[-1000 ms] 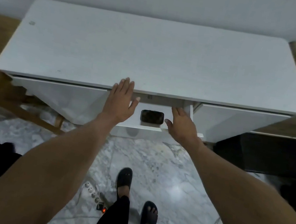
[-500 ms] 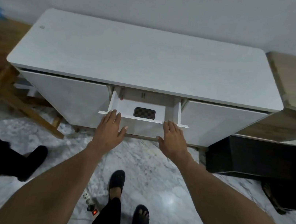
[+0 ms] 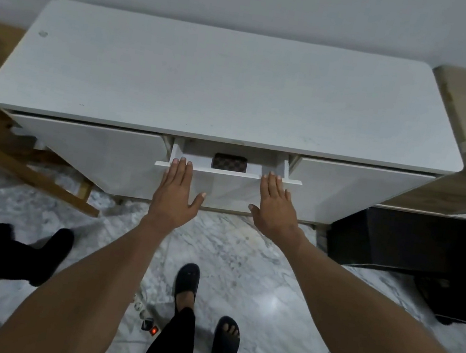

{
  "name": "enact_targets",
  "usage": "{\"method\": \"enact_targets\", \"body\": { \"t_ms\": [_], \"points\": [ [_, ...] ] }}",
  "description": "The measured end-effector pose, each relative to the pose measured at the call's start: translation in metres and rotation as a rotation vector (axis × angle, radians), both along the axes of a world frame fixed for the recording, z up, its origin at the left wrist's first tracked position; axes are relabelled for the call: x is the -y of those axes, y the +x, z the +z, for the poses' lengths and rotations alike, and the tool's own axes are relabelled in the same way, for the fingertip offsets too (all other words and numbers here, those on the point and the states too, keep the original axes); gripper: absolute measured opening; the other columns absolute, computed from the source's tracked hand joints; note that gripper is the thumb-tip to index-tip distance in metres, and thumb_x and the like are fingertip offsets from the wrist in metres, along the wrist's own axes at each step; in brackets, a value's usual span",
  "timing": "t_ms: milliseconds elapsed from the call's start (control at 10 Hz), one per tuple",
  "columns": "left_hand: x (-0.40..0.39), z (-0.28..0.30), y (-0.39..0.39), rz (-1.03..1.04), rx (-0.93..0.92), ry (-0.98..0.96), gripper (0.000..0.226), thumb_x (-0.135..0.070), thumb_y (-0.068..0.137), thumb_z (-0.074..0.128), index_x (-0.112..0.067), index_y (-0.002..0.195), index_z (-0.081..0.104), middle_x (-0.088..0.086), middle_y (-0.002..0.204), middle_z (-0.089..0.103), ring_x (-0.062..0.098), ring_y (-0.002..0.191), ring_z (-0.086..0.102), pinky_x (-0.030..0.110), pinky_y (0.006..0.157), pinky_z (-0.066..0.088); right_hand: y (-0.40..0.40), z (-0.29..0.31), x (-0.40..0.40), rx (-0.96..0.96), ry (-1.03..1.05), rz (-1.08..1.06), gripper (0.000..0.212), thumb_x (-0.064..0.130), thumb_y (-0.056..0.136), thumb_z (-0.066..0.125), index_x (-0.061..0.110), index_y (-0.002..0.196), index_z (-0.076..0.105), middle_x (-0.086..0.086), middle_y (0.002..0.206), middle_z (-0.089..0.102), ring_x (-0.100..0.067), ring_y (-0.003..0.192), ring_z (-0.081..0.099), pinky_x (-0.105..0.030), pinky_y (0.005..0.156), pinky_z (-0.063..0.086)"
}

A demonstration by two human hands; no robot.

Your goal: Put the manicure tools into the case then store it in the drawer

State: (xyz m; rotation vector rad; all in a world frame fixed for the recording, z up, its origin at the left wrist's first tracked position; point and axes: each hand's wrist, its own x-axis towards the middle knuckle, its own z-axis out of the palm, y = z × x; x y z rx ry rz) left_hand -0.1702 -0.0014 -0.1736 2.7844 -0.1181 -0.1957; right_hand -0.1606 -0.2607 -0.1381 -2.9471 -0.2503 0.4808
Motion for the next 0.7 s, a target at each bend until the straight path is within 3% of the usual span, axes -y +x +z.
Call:
{"method": "enact_targets", "body": {
  "t_ms": [300, 500, 700],
  "points": [
    [-0.01, -0.011, 0.06, -0.04, 0.036, 0.012, 0.092, -0.064, 0.097, 0.021, -0.002, 0.164, 0.011, 0.018, 0.173, 0.008, 0.031, 0.162, 0.002, 0.039, 0.13, -0.003, 0.057, -0.005, -0.015, 0.007, 0.001, -0.088, 0.082, 0.041, 0.1, 0.044, 0.003, 0.155, -0.004, -0.016, 0.164, -0.007, -0.03, 0.152, -0.006, -0.046, 0.123, 0.012],
    [-0.002, -0.027, 0.059, -0.005, 0.13, 0.01, 0.086, -0.055, 0.102, 0.039, -0.003, 0.165, 0.01, 0.017, 0.173, 0.01, 0.032, 0.161, 0.003, 0.043, 0.131, 0.002, 0.064, -0.016, -0.034, 0.04, 0.059, -0.195, 0.083, 0.036, 0.099, 0.048, -0.001, 0.153, -0.003, -0.021, 0.162, -0.004, -0.035, 0.151, -0.006, -0.047, 0.123, 0.011],
    [0.0, -0.035, 0.06, 0.014, 0.134, -0.023, 0.085, -0.053, 0.103, 0.037, -0.003, 0.165, 0.006, 0.016, 0.173, 0.006, 0.03, 0.161, -0.002, 0.042, 0.131, -0.001, 0.064, -0.027, -0.043, 0.104, 0.055, -0.243, 0.082, 0.035, 0.099, 0.048, -0.002, 0.153, -0.001, -0.023, 0.162, -0.003, -0.036, 0.151, -0.006, -0.047, 0.123, 0.01]
  ]
}}
